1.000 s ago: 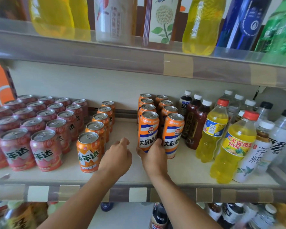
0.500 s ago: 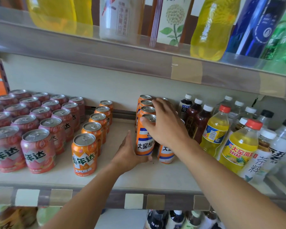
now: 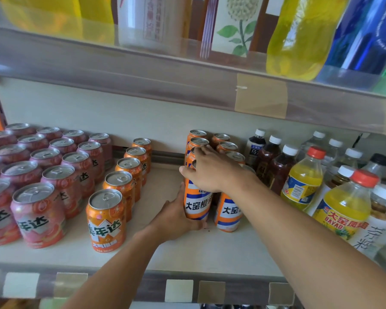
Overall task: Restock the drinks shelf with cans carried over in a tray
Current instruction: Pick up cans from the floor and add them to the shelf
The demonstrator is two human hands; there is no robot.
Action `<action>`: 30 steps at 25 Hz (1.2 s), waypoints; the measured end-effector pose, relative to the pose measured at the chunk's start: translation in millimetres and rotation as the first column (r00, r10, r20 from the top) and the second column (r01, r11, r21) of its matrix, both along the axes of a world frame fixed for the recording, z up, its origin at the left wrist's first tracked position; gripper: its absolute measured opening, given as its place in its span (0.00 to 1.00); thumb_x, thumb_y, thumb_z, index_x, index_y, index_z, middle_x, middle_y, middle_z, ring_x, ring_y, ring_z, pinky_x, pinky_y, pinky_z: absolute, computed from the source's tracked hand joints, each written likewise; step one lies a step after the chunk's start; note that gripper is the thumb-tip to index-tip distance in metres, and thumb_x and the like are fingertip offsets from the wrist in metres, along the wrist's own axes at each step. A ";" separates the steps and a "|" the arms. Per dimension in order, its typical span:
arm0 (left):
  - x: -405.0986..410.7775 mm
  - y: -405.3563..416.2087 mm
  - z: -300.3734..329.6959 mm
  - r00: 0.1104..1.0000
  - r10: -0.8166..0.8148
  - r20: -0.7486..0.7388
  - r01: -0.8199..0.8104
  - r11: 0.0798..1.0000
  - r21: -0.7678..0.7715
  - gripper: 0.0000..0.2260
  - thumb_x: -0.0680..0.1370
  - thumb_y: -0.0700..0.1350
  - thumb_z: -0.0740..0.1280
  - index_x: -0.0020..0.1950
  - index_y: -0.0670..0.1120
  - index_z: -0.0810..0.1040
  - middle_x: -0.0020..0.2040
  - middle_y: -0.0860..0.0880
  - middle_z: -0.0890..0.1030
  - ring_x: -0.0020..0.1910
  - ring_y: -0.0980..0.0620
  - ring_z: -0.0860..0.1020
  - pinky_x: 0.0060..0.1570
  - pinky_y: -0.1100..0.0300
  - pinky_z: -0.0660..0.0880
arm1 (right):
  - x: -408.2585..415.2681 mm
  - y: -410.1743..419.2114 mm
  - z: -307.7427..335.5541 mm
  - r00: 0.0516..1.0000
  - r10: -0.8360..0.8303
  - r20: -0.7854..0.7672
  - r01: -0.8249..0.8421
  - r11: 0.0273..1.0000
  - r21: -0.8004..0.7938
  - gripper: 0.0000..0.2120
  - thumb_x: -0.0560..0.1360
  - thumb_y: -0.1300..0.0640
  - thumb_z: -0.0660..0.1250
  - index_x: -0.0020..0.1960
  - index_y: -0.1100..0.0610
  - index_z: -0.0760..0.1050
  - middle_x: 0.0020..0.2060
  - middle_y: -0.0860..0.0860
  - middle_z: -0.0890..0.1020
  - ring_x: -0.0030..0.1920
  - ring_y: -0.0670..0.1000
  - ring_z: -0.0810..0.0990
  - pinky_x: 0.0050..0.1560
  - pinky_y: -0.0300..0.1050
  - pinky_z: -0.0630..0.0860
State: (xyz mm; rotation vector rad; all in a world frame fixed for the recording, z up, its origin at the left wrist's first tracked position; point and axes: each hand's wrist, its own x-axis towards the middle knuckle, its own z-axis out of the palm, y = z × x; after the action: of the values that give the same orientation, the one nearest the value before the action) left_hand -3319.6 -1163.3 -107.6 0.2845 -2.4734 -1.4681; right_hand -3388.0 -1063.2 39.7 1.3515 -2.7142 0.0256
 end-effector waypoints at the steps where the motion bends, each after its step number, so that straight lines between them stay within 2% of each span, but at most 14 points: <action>1: 0.4 0.9 0.2 1.000 0.004 0.003 -0.004 1.000 0.005 0.45 0.66 0.48 0.80 0.75 0.57 0.57 0.51 0.67 0.78 0.49 0.72 0.77 0.43 0.77 0.72 | 0.2 0.5 0.4 1.000 0.002 -0.005 -0.002 1.000 0.000 0.36 0.79 0.35 0.51 0.76 0.61 0.58 0.76 0.57 0.61 0.75 0.57 0.60 0.73 0.54 0.59; 8: 6.6 5.8 7.6 0.999 -0.014 -0.040 0.015 0.999 0.043 0.45 0.64 0.45 0.82 0.73 0.55 0.59 0.55 0.61 0.79 0.50 0.70 0.78 0.42 0.75 0.73 | 5.1 4.0 0.4 0.999 0.000 -0.032 0.000 1.000 -0.002 0.38 0.78 0.33 0.51 0.76 0.60 0.58 0.75 0.56 0.62 0.75 0.56 0.59 0.74 0.56 0.55; 11: 10.5 7.3 10.9 0.999 -0.019 -0.045 0.022 0.999 0.050 0.45 0.63 0.46 0.82 0.71 0.58 0.59 0.54 0.61 0.79 0.51 0.68 0.78 0.44 0.73 0.75 | 10.0 14.6 5.7 0.999 0.038 0.022 -0.036 0.996 -0.084 0.38 0.77 0.30 0.53 0.75 0.58 0.62 0.75 0.53 0.64 0.74 0.55 0.62 0.71 0.53 0.59; 14: 16.5 13.4 11.9 0.995 0.017 -0.096 -0.002 0.988 0.156 0.48 0.64 0.51 0.81 0.76 0.57 0.54 0.60 0.60 0.79 0.60 0.58 0.78 0.57 0.59 0.76 | 3.3 31.5 14.1 0.997 0.061 0.042 -0.054 0.986 -0.155 0.35 0.78 0.32 0.51 0.74 0.57 0.64 0.75 0.53 0.66 0.74 0.54 0.64 0.70 0.52 0.62; 16: 25.5 21.7 14.7 0.976 0.163 -0.143 -0.149 0.983 0.105 0.53 0.65 0.61 0.77 0.79 0.54 0.46 0.71 0.59 0.69 0.70 0.59 0.68 0.67 0.56 0.67 | -8.3 45.4 20.3 0.998 0.042 0.037 -0.034 0.982 -0.187 0.31 0.80 0.36 0.49 0.72 0.57 0.66 0.73 0.54 0.68 0.73 0.54 0.66 0.70 0.51 0.64; 17: 30.2 26.9 16.5 0.950 0.245 -0.193 -0.239 0.969 0.055 0.52 0.66 0.64 0.75 0.79 0.53 0.46 0.73 0.57 0.65 0.71 0.60 0.64 0.67 0.57 0.65 | -14.6 52.8 22.6 0.999 0.024 0.048 -0.013 0.978 -0.208 0.29 0.81 0.38 0.50 0.72 0.57 0.66 0.73 0.54 0.69 0.72 0.55 0.66 0.70 0.50 0.65; 18: 35.5 32.3 17.7 0.913 0.308 -0.267 -0.320 0.947 -0.002 0.49 0.67 0.66 0.73 0.78 0.52 0.50 0.72 0.54 0.65 0.70 0.60 0.64 0.66 0.58 0.65 | -20.1 59.9 24.5 0.998 0.006 0.056 0.006 0.975 -0.224 0.28 0.82 0.40 0.50 0.73 0.57 0.66 0.73 0.55 0.68 0.73 0.55 0.66 0.70 0.50 0.64; 20: 45.9 44.4 22.5 0.811 0.363 -0.459 -0.466 0.875 -0.132 0.40 0.69 0.67 0.69 0.73 0.49 0.59 0.61 0.52 0.70 0.60 0.59 0.69 0.56 0.59 0.70 | -30.8 71.0 26.6 0.998 -0.011 0.063 0.025 0.976 -0.216 0.27 0.83 0.43 0.50 0.75 0.58 0.63 0.75 0.55 0.66 0.74 0.54 0.63 0.72 0.49 0.62; 22: 51.9 59.1 30.1 0.710 0.356 -0.607 -0.580 0.785 -0.217 0.29 0.71 0.64 0.66 0.64 0.48 0.66 0.50 0.54 0.70 0.48 0.60 0.69 0.43 0.63 0.71 | -38.8 76.8 26.5 0.997 -0.006 0.076 0.020 0.984 -0.177 0.27 0.83 0.44 0.50 0.77 0.58 0.59 0.77 0.54 0.61 0.77 0.52 0.58 0.74 0.48 0.57; 23: 53.6 68.4 35.0 0.701 0.336 -0.629 -0.591 0.767 -0.249 0.24 0.72 0.62 0.65 0.61 0.49 0.68 0.46 0.55 0.71 0.44 0.60 0.69 0.39 0.64 0.69 | -41.8 77.9 26.1 0.996 -0.005 0.090 0.019 0.987 -0.157 0.28 0.83 0.44 0.49 0.79 0.57 0.55 0.78 0.53 0.58 0.78 0.51 0.54 0.75 0.48 0.54; 25: 51.1 88.9 40.5 0.787 0.278 -0.551 -0.514 0.789 -0.336 0.20 0.74 0.60 0.66 0.61 0.51 0.71 0.46 0.57 0.75 0.44 0.58 0.74 0.38 0.64 0.70 | -45.9 78.4 24.6 0.992 -0.008 0.125 0.024 0.992 -0.125 0.30 0.83 0.42 0.49 0.80 0.57 0.50 0.79 0.52 0.53 0.79 0.50 0.50 0.76 0.46 0.50; 26: 47.6 99.9 39.8 0.853 0.256 -0.455 -0.444 0.814 -0.374 0.22 0.75 0.59 0.66 0.65 0.51 0.71 0.52 0.56 0.77 0.50 0.57 0.77 0.42 0.63 0.72 | -46.9 78.4 24.1 0.990 -0.004 0.138 0.020 0.993 -0.115 0.31 0.83 0.42 0.49 0.80 0.57 0.50 0.80 0.51 0.52 0.79 0.50 0.50 0.76 0.46 0.50; 28: 36.5 117.3 28.6 0.932 0.265 -0.245 -0.348 0.843 -0.410 0.31 0.78 0.58 0.64 0.76 0.49 0.59 0.69 0.53 0.72 0.65 0.54 0.72 0.55 0.60 0.73 | -46.4 79.8 23.3 0.987 0.008 0.163 0.008 0.995 -0.096 0.31 0.83 0.41 0.49 0.80 0.57 0.50 0.79 0.51 0.52 0.79 0.50 0.51 0.75 0.45 0.52; 30: 27.3 127.9 14.3 0.944 0.309 -0.111 -0.328 0.860 -0.391 0.36 0.79 0.58 0.62 0.79 0.47 0.47 0.76 0.51 0.62 0.72 0.52 0.65 0.63 0.57 0.69 | -46.5 81.3 21.9 0.979 0.038 0.202 -0.022 0.997 -0.080 0.30 0.84 0.42 0.49 0.80 0.56 0.51 0.79 0.50 0.53 0.78 0.50 0.51 0.73 0.44 0.54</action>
State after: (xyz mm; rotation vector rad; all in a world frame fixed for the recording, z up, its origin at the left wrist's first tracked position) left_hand -3292.4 -1035.4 -93.3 0.5391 -2.4698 -0.7971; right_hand -3434.5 -981.9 61.6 1.4407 -2.8217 0.2839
